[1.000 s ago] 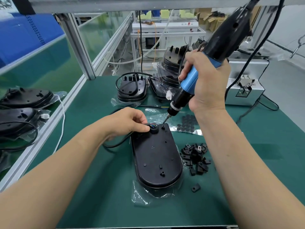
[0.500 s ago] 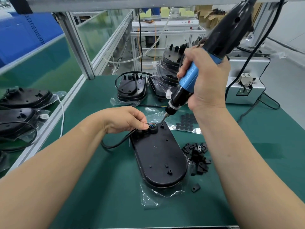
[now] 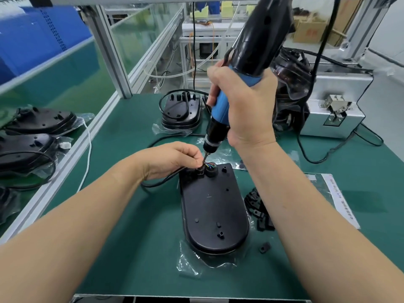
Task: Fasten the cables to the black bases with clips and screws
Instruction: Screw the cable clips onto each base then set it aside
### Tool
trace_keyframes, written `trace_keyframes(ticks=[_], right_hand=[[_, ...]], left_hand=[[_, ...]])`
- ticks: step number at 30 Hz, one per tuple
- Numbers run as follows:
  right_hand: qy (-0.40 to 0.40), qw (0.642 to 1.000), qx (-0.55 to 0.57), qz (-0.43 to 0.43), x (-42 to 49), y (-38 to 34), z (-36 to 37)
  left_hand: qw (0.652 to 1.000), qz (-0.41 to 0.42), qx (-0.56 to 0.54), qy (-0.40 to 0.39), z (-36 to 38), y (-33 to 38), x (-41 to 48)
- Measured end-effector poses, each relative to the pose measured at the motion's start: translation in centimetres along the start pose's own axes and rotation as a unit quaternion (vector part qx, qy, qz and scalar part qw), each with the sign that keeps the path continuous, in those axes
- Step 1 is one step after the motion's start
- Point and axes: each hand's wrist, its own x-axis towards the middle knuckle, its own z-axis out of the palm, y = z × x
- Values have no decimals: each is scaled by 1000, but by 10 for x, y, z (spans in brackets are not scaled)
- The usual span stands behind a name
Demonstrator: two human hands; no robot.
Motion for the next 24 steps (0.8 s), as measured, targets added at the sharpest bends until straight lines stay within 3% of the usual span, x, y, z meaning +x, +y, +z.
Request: trace_keyframes(ticks=[9,16,24], right_hand=[[20,1000,19,-10,8,-16,-6],[29,999,16,1,4,-14,-1],[34,999,17,12,3,-16,-2]], left_hand=[[996,-31,57,-62,-6,8,1],[997,-67,8,-48,-9,11,5],[989,-93,36,-109,-15,19,9]])
